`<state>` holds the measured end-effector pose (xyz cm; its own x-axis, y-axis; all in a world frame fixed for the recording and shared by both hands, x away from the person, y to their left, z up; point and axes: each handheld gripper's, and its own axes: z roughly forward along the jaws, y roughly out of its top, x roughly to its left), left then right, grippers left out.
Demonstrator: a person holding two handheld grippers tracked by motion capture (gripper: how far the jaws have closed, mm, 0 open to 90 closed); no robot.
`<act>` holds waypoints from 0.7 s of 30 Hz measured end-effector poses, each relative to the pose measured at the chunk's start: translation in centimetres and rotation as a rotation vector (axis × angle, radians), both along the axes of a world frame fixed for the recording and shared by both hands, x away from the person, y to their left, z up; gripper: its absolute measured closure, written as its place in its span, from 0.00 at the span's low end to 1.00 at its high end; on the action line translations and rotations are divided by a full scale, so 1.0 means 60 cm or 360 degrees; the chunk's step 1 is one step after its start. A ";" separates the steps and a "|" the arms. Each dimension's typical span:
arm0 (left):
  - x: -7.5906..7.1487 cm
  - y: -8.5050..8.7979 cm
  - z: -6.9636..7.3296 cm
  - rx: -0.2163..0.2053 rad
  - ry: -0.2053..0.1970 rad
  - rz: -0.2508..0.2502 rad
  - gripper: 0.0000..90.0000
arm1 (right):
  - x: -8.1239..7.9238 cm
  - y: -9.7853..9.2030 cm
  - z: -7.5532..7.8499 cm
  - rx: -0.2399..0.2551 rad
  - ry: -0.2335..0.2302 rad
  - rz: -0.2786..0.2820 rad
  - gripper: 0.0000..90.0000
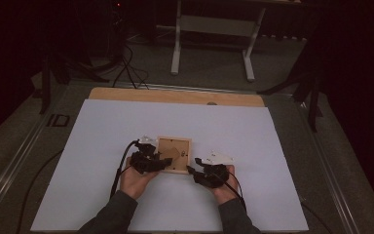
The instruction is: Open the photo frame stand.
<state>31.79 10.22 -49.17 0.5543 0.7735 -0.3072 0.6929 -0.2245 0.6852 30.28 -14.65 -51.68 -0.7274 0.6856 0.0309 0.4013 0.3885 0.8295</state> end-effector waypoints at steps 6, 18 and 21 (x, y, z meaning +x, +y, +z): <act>-0.013 0.000 -0.002 0.0023 -0.0056 -0.0019 0.64 | 0.002 -0.003 0.003 0.0012 0.0005 0.0000 0.58; -0.042 0.003 -0.009 0.0077 -0.0186 -0.0077 0.65 | 0.007 -0.012 0.021 0.0089 0.0023 0.0017 0.56; -0.047 0.004 -0.011 0.0082 -0.0209 -0.0085 0.65 | 0.010 -0.016 0.024 0.0088 0.0026 0.0012 0.56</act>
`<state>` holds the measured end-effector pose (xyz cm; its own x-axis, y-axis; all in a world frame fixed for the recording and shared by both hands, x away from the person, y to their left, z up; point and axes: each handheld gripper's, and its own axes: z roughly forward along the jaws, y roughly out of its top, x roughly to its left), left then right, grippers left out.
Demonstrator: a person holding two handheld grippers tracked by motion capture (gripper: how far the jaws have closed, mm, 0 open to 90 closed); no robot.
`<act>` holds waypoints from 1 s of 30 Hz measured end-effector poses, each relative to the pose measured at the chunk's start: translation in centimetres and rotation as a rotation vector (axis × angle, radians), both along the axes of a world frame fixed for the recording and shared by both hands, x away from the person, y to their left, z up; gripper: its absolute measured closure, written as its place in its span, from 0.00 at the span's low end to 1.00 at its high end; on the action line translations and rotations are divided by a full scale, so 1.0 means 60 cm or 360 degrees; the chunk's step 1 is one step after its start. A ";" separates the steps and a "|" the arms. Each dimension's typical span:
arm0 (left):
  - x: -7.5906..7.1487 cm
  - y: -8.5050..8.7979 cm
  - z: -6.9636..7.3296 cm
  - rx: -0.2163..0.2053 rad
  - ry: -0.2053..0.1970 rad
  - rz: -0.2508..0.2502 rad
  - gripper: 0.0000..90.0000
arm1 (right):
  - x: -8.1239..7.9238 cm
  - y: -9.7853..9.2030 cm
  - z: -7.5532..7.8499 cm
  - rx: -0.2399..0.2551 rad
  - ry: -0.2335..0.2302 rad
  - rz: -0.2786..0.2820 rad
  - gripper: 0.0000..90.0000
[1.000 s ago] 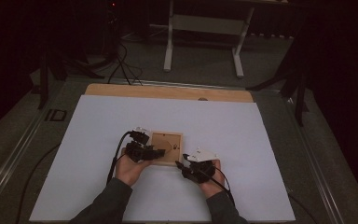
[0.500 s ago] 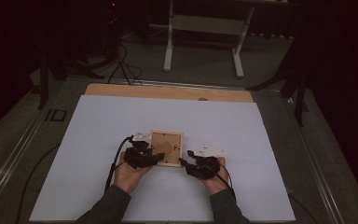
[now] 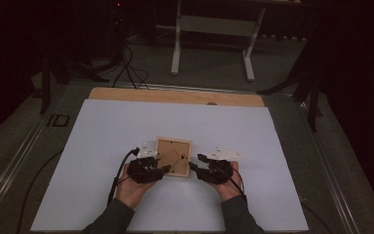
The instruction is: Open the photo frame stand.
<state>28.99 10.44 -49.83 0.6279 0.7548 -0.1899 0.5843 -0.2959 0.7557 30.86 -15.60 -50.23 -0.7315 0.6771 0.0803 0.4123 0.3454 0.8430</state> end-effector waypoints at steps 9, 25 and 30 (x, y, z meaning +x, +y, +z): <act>-0.015 0.002 -0.004 0.0037 -0.0066 -0.0044 0.65 | 0.020 0.007 0.016 0.0014 0.0004 0.0040 0.53; -0.028 0.000 -0.007 0.0084 -0.0124 -0.0058 0.66 | 0.062 0.010 0.022 0.0128 0.0116 0.0084 0.50; -0.029 0.000 -0.009 0.0099 -0.0135 -0.0077 0.66 | 0.065 0.011 0.013 0.0163 0.0187 0.0103 0.49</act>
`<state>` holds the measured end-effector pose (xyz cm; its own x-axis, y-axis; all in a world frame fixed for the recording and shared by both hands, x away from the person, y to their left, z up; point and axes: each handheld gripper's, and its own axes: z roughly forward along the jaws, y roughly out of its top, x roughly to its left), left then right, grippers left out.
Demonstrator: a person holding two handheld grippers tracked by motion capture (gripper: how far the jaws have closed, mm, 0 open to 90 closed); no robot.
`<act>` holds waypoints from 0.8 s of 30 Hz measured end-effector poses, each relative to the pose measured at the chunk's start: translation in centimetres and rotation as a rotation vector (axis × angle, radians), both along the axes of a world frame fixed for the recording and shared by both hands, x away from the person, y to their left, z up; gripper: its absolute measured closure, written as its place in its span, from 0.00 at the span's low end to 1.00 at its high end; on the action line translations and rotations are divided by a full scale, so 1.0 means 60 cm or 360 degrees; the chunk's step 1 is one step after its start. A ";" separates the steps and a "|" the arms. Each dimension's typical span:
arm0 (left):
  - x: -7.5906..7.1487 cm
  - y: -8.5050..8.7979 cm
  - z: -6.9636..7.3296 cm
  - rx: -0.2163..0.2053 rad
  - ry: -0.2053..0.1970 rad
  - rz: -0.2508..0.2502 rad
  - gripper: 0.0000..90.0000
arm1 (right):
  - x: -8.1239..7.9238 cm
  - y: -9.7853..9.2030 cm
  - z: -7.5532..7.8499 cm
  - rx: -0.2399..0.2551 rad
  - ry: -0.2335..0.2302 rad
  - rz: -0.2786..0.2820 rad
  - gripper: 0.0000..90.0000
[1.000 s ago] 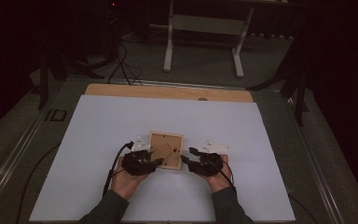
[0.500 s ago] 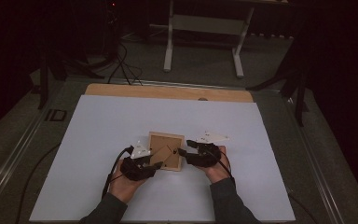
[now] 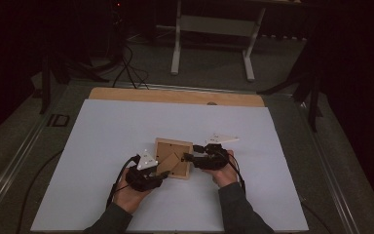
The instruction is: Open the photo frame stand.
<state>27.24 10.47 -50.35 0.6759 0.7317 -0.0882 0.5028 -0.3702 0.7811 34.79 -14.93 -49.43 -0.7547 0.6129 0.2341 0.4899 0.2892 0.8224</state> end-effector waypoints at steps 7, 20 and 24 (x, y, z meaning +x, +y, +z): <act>0.002 0.003 -0.002 0.0004 -0.0016 -0.0036 0.66 | 0.005 0.008 -0.009 0.0004 0.0034 0.0027 0.46; 0.008 0.009 -0.004 0.0001 0.0048 -0.0087 0.66 | 0.006 0.014 -0.013 0.0001 0.0033 0.0068 0.51; 0.009 0.010 -0.004 -0.0013 0.0069 -0.0102 0.65 | 0.005 0.013 -0.012 -0.0001 0.0029 0.0069 0.52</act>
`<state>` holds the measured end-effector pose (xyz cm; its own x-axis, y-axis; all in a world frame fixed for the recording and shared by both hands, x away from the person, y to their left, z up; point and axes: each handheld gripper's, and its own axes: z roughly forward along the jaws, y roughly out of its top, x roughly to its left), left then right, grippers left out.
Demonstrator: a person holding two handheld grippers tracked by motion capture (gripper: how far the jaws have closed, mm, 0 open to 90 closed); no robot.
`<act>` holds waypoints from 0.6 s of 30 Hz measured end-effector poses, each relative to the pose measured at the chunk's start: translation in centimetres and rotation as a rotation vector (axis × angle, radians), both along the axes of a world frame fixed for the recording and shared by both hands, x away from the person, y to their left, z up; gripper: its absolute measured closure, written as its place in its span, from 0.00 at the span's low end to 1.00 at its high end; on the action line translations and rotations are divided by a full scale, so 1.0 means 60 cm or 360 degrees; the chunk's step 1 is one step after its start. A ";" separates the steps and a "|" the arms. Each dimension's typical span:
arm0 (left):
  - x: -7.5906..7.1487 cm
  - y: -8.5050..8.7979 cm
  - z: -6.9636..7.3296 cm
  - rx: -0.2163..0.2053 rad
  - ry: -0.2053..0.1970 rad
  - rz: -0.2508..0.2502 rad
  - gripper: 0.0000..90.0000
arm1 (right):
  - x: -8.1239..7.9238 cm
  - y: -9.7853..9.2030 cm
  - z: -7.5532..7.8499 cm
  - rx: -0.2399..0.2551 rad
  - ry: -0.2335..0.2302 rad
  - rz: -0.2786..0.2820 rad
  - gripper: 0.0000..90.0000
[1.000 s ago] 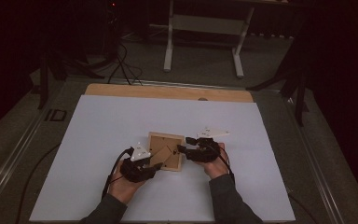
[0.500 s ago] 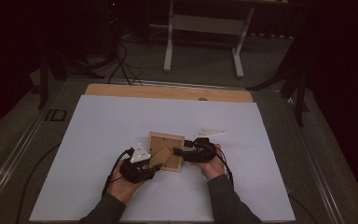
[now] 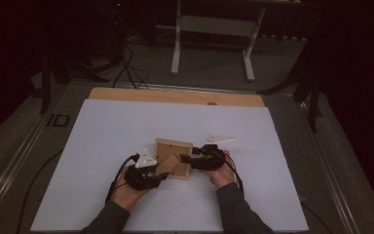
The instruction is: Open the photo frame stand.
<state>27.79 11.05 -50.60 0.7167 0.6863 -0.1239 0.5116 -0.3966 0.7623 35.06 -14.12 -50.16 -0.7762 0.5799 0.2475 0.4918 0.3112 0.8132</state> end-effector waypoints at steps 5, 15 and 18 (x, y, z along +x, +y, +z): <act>0.002 0.001 0.002 -0.0089 0.0066 -0.0080 0.65 | -0.004 -0.001 0.005 0.0019 -0.0032 0.0016 0.56; 0.005 0.004 0.003 -0.0167 0.0115 -0.0102 0.67 | -0.012 0.001 0.012 0.0023 -0.0093 0.0060 0.60; 0.006 0.006 0.003 -0.0176 0.0123 -0.0095 0.69 | -0.013 0.001 0.013 0.0014 -0.0106 0.0062 0.60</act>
